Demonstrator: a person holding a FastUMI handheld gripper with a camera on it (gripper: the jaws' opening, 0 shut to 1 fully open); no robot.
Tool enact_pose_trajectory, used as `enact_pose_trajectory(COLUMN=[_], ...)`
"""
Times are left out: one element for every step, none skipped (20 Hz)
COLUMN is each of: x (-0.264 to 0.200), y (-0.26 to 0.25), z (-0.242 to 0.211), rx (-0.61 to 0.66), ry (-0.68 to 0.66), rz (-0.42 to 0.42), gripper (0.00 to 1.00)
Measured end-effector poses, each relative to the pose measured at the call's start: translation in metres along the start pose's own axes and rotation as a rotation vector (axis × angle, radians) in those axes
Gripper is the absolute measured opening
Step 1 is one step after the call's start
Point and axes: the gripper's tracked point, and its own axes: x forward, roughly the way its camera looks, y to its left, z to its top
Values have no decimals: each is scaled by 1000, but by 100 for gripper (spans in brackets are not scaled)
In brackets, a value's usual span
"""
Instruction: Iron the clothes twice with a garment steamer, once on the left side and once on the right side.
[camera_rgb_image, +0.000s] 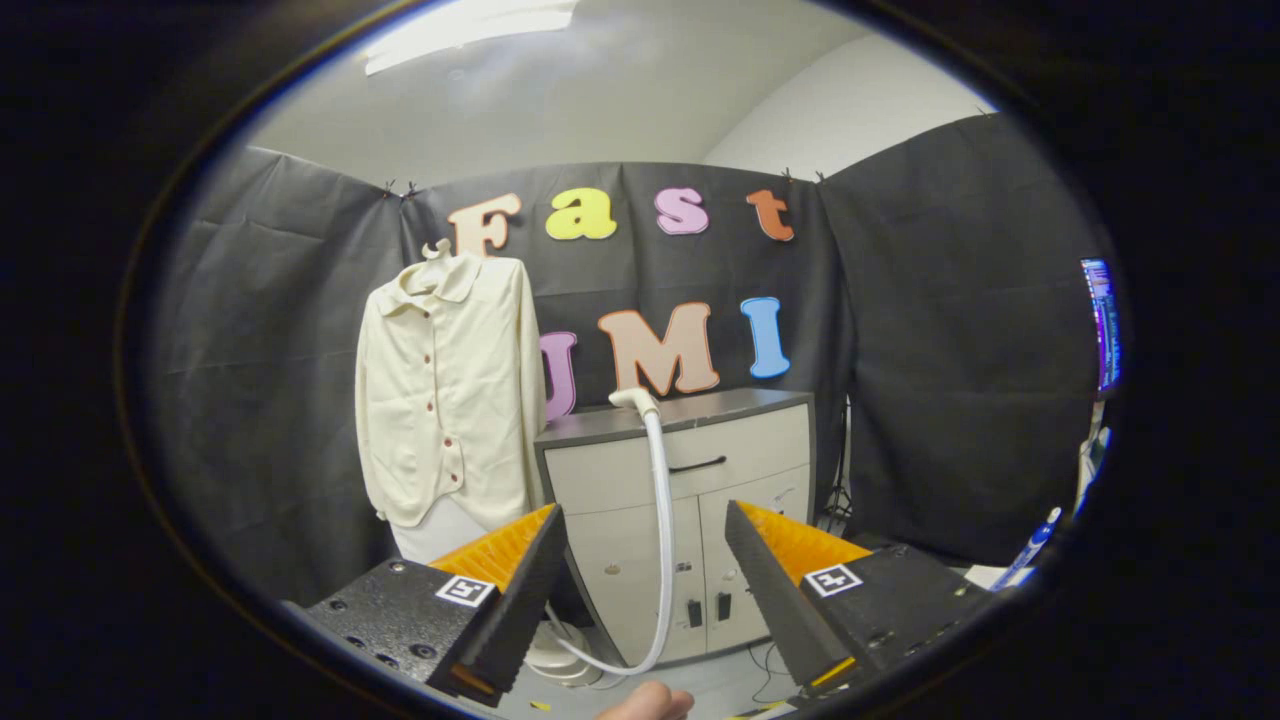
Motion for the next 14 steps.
enact_pose_trajectory(x=[2,3,4,7,9,12,15,18,22,26,30,34,39,44], y=[1,2,3,5,8,11,14,18,23,26,28,31,35,39], z=[-2,-3,-5,-5,-5,-4,-3,-1,0,1,0,1,2,2], rx=[0,-4,-8,-10,-8,-5,-2,-2,-3,-5,-9,-13,-15,-16], ry=[2,4,7,11,12,10,7,2,-1,-1,0,0,0,0], rz=[0,-1,-3,-4,-1,1,3,4,8,10,11,14,16,21], gripper=[97,97,97,97,97,97,97,97,97,97,97,97,97,97])
